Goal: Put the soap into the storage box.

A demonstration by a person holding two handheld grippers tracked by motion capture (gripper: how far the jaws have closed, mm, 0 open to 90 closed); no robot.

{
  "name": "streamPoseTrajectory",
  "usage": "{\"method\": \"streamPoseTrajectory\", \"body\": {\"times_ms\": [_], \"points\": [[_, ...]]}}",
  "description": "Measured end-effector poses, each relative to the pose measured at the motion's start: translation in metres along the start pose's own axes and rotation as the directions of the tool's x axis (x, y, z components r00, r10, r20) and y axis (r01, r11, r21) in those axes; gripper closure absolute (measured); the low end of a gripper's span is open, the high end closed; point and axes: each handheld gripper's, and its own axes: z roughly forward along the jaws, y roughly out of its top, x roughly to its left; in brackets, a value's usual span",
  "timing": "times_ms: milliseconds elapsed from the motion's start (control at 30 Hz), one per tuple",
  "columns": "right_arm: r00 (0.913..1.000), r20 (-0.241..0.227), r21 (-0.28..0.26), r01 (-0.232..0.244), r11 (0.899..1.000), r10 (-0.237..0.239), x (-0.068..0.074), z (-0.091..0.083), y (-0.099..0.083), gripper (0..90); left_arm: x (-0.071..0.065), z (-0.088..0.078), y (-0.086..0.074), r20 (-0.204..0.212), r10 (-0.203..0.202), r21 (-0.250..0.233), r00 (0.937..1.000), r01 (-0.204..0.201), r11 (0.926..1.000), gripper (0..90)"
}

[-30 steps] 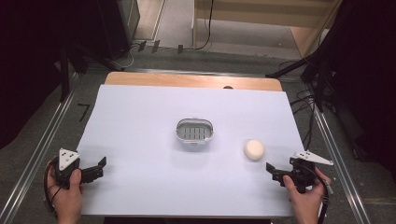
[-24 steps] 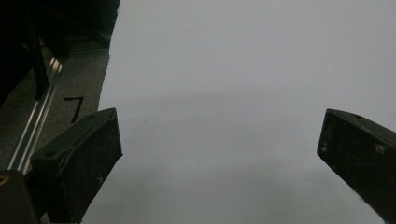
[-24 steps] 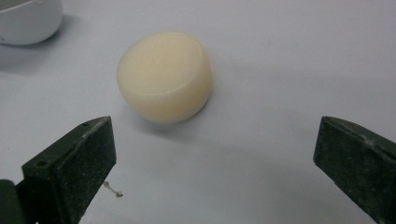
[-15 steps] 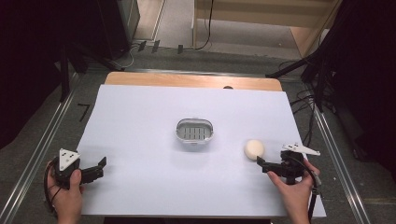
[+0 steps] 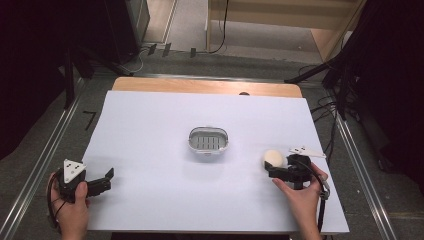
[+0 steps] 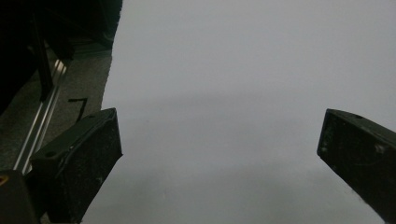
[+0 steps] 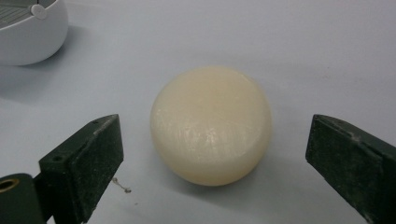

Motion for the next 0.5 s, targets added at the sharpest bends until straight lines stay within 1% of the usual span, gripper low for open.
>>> {"method": "streamPoseTrajectory", "body": {"times_ms": [100, 167, 200, 233, 300, 333, 500], "points": [[1.0, 0.003, -0.002, -0.008, 1.0, 0.008, 0.001, 0.003, 0.001, 6.2, 0.0, 0.0, 0.0, -0.001, 0.003, 0.004, 1.0, -0.003, 1.0, 0.3], [0.9998, 0.015, 0.001, -0.014, 1.0, 0.014, 0.001, 0.006, 0.001, 7.7, 0.0, 0.0, 0.0, 0.0, 0.003, 0.006, 1.0, -0.003, 1.0, 0.3], [0.9996, 0.024, 0.001, -0.015, 1.0, 0.015, 0.001, 0.007, 0.001, 8.7, 0.0, 0.0, 0.0, 0.001, 0.003, 0.006, 1.0, -0.003, 1.0, 0.3], [0.9988, 0.047, 0.005, -0.015, 1.0, 0.015, 0.002, 0.01, 0.0, 9.9, 0.0, 0.0, 0.0, 0.003, 0.004, 0.006, 1.0, -0.004, 1.0, 0.3], [0.9984, 0.055, 0.009, -0.017, 1.0, 0.017, 0.002, 0.012, 0.0, 10.4, -0.001, 0.0, 0.0, 0.001, 0.003, 0.005, 1.0, -0.003, 1.0, 0.3], [0.9977, 0.067, 0.015, -0.013, 1.0, 0.012, 0.003, 0.015, 0.0, 10.8, -0.001, 0.0, 0.0, 0.001, 0.004, 0.006, 1.0, -0.004, 1.0, 0.3], [0.9964, 0.084, 0.025, -0.007, 1.0, 0.005, 0.005, 0.02, -0.001, 11.1, 0.0, 0.0, 0.0, 0.004, 0.007, 0.011, 1.0, -0.008, 0.9999, 0.3]]}}
